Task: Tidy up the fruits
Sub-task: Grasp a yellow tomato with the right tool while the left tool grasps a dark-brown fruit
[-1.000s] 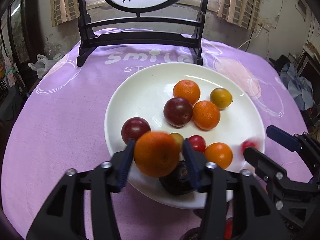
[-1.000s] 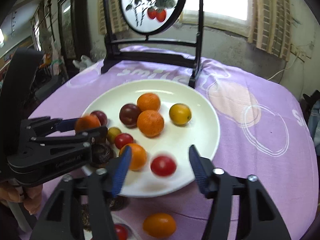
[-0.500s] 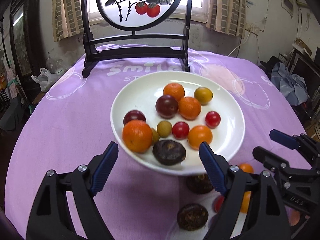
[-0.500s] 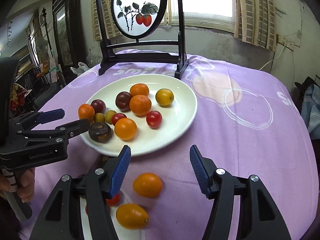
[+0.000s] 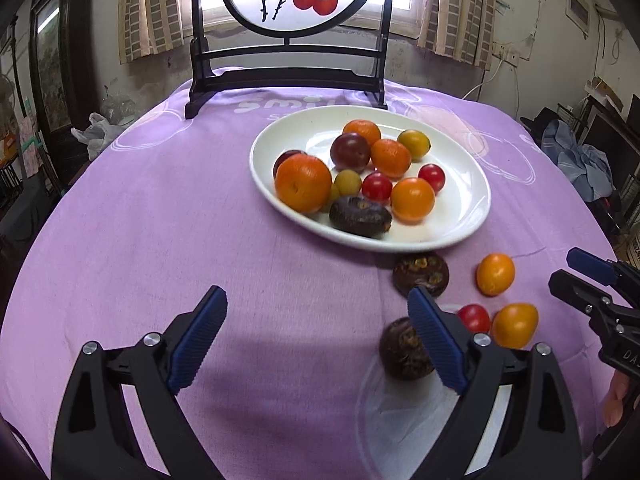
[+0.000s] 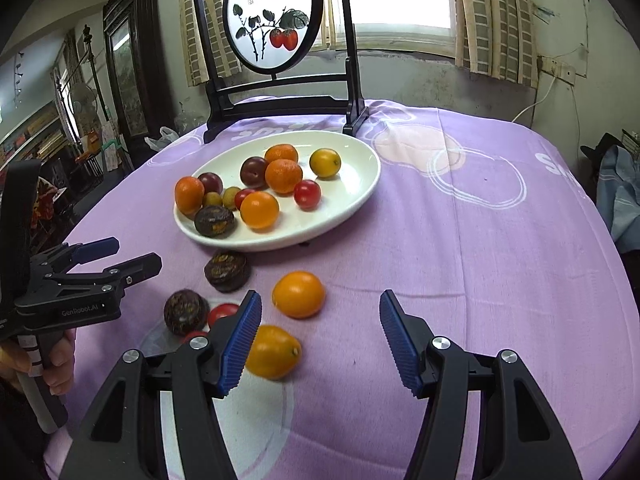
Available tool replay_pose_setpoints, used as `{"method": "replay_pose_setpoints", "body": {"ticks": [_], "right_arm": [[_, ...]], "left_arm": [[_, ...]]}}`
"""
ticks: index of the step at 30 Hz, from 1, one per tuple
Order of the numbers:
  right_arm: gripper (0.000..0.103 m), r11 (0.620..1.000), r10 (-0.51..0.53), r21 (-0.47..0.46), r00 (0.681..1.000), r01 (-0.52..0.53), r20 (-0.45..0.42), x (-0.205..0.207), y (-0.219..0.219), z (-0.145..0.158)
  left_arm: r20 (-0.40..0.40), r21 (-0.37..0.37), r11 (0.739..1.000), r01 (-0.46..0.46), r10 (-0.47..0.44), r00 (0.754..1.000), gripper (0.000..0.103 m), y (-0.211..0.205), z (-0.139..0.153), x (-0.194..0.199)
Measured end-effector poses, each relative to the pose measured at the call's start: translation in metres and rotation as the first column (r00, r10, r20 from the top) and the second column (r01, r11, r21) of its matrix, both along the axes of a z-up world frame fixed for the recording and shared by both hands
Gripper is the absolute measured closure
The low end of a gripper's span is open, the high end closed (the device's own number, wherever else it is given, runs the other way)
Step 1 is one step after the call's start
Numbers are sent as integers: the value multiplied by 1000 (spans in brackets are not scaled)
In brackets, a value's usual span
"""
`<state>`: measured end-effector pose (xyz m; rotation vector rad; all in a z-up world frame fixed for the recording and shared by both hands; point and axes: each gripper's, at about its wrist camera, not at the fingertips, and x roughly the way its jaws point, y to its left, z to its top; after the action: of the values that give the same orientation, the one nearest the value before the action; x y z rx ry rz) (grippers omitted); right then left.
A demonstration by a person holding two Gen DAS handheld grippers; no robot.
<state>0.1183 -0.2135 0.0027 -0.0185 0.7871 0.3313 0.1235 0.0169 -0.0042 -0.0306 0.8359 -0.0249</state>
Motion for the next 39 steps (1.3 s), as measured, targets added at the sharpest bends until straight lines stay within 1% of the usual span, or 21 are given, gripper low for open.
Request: {"method": "replay_pose_setpoints", "body": {"ticks": [3,6,12,17,20,24,25,26,27,29,34,39], "right_arm": [[41,999,16,-34,1000,-16,-4,-7,3,-6],[41,998,37,-48,999,-38,-12,-13,6,-9],[41,990,109,-85,993,-112,-35,-19,20,-15],[41,980,151,-119,986,-158,-66,-21,35,-27],[41,978,134,-149,988,-144,-77,-17,41,-34],[41,978,117,-162,990,-129,-83,-11,47,-40],[49,979,108,-165,991,-119,-74,-9,48,-40],[60,979,98,-171,993,-108,-66,-8,49,-39],[61,980,94,-171,994,-103,-63,-5,50,-38],[61,980,82,-176,995,-90,-50,-6,50,-37],[61,986,77,-147,996,-82,-42,-13,40,-31],[61,987,75,-141,996,-81,-47,-13,35,-30]], "left_arm": [[-14,16,1000,3,-2,1000,13,2,-6,-2],[-35,4,1000,8,-8,999,12,3,-10,-2],[-46,25,1000,2,-1,999,11,1,-13,0],[-67,11,1000,14,-13,998,10,0,-16,0],[-71,27,1000,15,-13,997,10,-2,-18,0],[-67,23,999,29,-28,997,9,-4,-16,-2],[-66,24,999,31,-30,997,8,-4,-16,-2],[-65,25,999,34,-33,997,8,-5,-16,-3],[-66,26,999,38,-36,997,8,-5,-16,-3],[-69,30,999,45,-43,997,8,-7,-16,-3],[-75,40,997,65,-62,995,7,-9,-16,-4],[-90,67,992,109,-103,991,7,-15,-16,-8]]}}
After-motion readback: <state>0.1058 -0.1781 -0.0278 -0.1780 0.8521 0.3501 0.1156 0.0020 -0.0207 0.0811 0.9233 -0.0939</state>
